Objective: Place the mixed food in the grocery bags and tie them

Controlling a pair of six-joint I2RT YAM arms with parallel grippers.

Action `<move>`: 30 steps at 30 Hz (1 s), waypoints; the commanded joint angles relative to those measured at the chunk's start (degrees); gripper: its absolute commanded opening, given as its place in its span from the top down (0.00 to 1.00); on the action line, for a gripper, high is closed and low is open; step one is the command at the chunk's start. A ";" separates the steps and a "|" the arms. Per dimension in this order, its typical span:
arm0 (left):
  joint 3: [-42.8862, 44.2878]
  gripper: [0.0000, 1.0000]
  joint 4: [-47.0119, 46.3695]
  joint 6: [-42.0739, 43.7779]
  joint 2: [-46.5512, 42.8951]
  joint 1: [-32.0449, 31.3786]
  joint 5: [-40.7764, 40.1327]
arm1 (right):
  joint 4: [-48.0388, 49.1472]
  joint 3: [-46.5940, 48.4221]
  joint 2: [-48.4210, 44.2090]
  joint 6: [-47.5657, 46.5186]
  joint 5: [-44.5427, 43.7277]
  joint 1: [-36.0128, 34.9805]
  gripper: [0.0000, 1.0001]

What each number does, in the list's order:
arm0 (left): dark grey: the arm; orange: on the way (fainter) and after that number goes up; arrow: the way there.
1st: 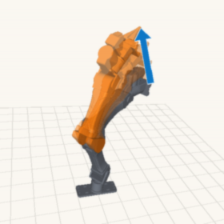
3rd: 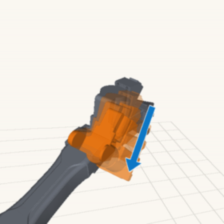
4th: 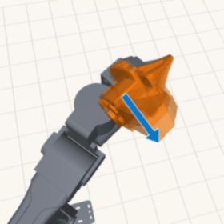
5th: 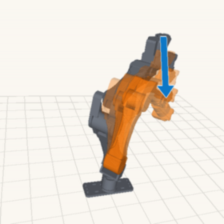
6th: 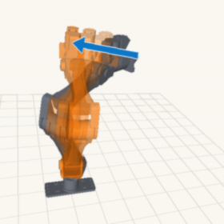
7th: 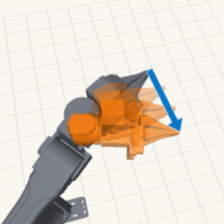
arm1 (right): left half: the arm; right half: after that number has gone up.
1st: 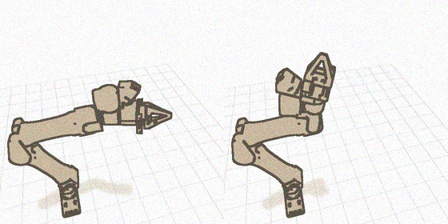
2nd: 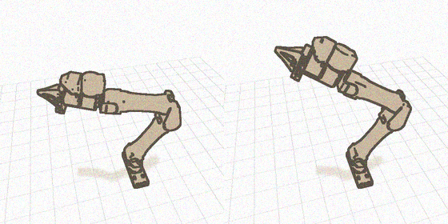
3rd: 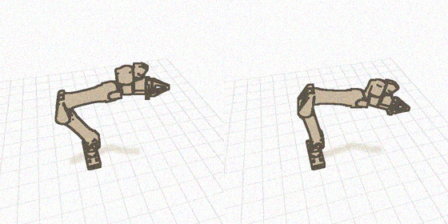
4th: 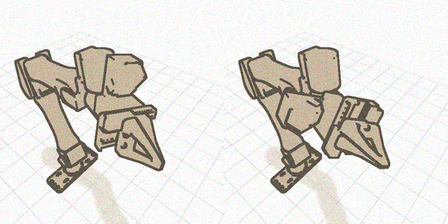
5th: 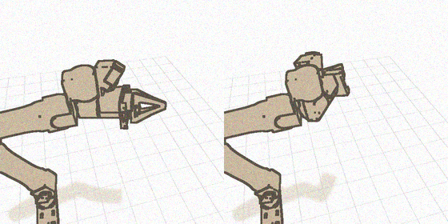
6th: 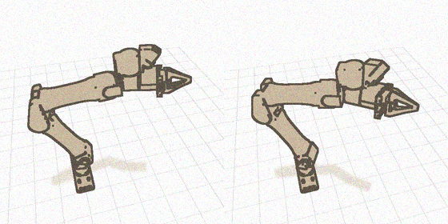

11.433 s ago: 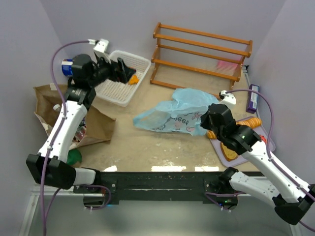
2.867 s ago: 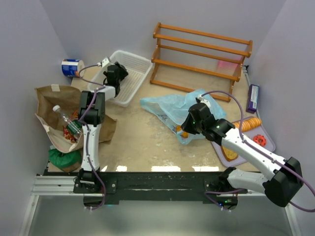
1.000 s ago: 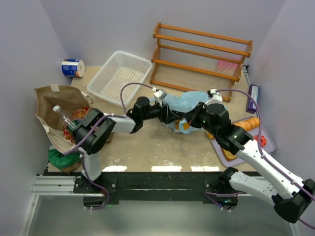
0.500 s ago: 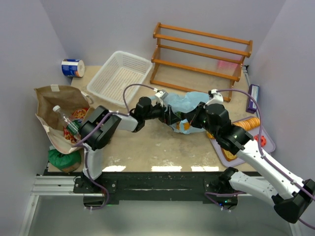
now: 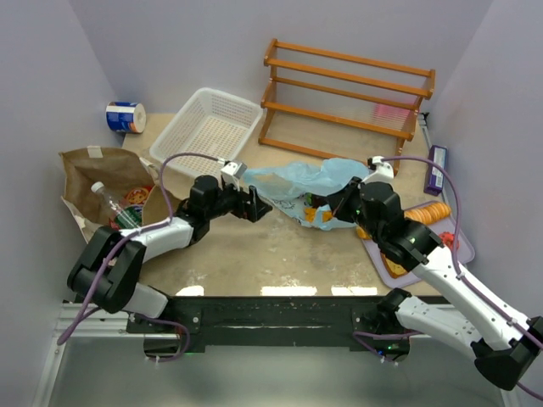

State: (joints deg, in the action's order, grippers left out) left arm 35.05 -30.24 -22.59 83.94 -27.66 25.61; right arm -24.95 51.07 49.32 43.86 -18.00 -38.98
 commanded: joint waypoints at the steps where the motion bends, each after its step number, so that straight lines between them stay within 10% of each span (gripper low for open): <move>1: 0.45 0.00 12.21 4.31 1.12 4.62 -13.64 | -0.80 1.58 -1.24 -0.53 -3.36 -0.04 1.00; 17: 1.07 0.01 -21.49 -12.91 18.00 8.15 -4.60 | -1.51 1.05 -2.56 0.27 -3.53 -0.04 1.00; 30: 1.86 0.25 -41.65 -24.96 29.34 8.06 -4.16 | -0.89 1.23 -0.72 -0.09 -3.45 -0.04 1.00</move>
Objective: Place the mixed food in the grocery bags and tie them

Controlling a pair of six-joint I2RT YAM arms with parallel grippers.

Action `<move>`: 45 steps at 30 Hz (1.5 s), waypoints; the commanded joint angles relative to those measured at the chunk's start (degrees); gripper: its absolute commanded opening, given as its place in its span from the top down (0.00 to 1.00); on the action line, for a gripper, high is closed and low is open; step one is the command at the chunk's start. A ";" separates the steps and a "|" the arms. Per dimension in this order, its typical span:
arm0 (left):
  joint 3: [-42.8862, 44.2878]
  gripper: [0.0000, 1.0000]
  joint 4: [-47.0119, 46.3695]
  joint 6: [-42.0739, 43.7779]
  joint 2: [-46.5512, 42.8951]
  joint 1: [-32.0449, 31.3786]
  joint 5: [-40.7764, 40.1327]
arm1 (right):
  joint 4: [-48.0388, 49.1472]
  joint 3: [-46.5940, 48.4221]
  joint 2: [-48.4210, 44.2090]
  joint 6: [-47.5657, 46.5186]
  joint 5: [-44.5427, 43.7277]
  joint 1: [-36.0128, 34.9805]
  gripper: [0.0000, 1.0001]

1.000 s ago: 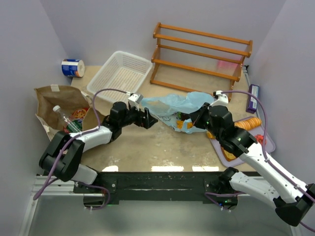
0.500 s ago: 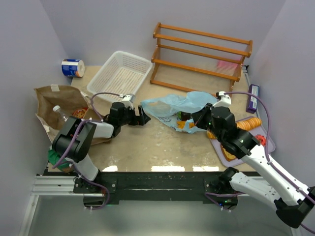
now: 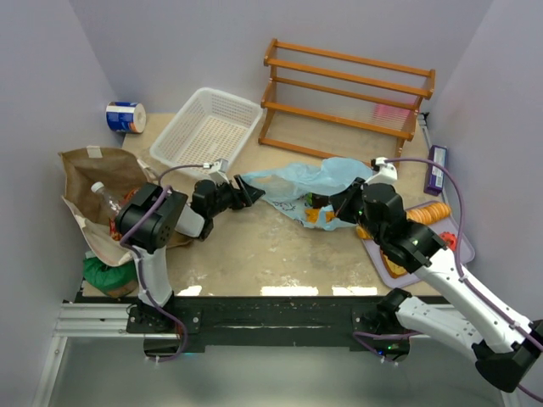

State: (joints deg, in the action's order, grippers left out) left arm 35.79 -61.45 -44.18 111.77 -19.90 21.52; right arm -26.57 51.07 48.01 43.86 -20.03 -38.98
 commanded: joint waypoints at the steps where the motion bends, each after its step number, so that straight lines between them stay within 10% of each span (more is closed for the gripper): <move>1: 1.21 0.29 -10.79 -3.54 1.87 0.30 -0.25 | 0.81 1.14 0.68 -0.26 -1.33 -0.04 1.00; 24: 3.24 1.00 -17.91 -1.43 3.46 -1.02 -6.22 | -0.33 1.93 0.77 -1.49 -2.03 -0.04 1.00; 34: -1.24 1.00 -26.17 -5.74 2.76 -1.02 -1.92 | -0.94 2.19 0.07 -1.40 -2.20 -0.04 1.00; 45: -11.18 1.00 -5.05 11.30 -31.93 -1.37 -3.06 | -6.92 12.56 2.53 -13.00 -11.08 -0.04 1.00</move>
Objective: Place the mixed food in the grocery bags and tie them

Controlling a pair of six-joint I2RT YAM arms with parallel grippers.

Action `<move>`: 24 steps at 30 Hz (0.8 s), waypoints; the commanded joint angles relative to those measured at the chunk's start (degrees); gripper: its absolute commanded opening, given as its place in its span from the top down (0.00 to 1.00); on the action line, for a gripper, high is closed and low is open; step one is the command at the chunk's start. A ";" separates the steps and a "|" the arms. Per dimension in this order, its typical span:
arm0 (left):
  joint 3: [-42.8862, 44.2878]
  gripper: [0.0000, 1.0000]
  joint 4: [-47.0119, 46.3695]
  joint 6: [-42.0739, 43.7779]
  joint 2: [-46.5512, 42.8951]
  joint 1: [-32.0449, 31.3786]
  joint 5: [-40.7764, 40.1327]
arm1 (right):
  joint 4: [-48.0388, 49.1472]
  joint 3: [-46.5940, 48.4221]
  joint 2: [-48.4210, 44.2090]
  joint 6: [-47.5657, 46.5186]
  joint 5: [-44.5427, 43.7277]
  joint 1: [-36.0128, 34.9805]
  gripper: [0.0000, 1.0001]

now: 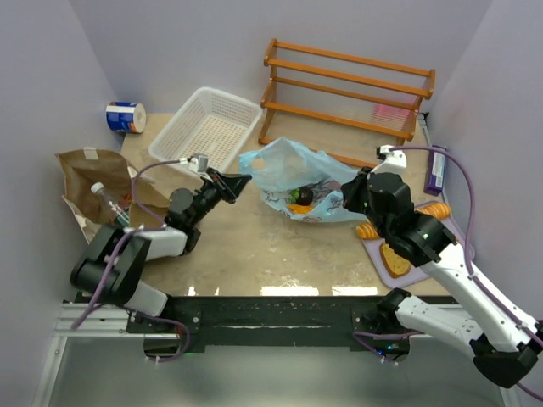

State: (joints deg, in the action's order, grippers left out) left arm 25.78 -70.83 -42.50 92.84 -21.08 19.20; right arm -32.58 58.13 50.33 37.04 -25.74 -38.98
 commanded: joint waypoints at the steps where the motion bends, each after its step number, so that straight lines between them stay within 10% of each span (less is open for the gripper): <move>1: -1.00 1.00 7.34 10.41 -18.95 -0.28 -0.57 | -0.91 6.81 0.56 -6.88 -5.46 -0.04 1.00; 10: 7.52 1.00 48.04 14.82 -45.19 -0.19 2.75 | 3.66 6.74 4.25 -2.94 3.50 0.05 1.00; 24: 20.97 1.00 73.38 24.48 -39.06 0.34 8.13 | 6.13 1.98 9.53 -1.61 1.22 2.77 1.00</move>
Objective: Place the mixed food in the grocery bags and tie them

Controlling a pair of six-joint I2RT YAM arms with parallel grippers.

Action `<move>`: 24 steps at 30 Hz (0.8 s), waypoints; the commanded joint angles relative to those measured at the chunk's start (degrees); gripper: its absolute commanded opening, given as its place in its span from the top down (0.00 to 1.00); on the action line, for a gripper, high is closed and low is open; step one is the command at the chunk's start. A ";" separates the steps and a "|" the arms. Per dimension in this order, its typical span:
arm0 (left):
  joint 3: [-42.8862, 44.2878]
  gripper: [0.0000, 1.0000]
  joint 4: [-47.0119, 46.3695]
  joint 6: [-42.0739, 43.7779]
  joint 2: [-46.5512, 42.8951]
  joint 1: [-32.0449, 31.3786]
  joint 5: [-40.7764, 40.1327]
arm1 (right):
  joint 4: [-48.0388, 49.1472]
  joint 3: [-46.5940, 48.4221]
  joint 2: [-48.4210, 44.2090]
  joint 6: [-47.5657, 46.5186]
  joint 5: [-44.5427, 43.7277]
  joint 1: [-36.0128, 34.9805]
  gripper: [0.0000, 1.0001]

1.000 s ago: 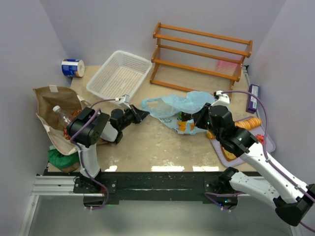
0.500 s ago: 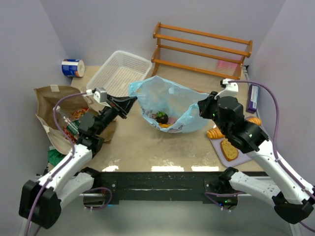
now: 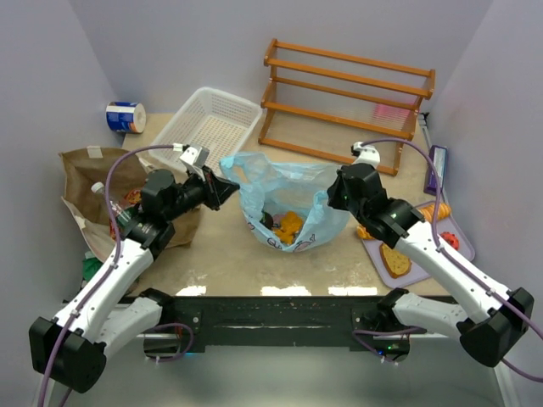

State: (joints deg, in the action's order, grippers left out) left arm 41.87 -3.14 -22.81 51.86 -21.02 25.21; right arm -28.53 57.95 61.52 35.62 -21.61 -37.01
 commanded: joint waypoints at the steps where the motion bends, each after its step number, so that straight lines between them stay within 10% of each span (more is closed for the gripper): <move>1: 6.02 1.00 5.42 5.31 2.54 0.27 3.08 | 1.56 2.77 -2.27 -0.89 -3.35 0.98 1.00; 3: 7.34 1.00 4.81 5.58 4.56 0.27 4.31 | -0.81 4.79 -2.89 -1.51 -4.41 1.33 0.81; 11: 11.31 0.93 4.63 8.92 7.38 0.27 7.75 | -5.47 8.22 -5.27 -4.06 -4.59 3.09 0.65; 17: 10.87 0.98 1.73 6.82 8.25 0.19 8.36 | -13.98 12.62 -8.15 -2.40 -5.11 3.26 0.24; 24: 13.33 1.00 2.17 5.85 11.34 0.27 7.75 | -22.79 20.34 -13.17 -1.43 -9.24 3.79 0.11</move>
State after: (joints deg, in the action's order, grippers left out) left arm 51.96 0.99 -15.99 62.02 -21.02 32.49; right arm -45.54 72.07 51.94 33.39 -27.03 -33.63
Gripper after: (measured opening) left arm 0.015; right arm 0.863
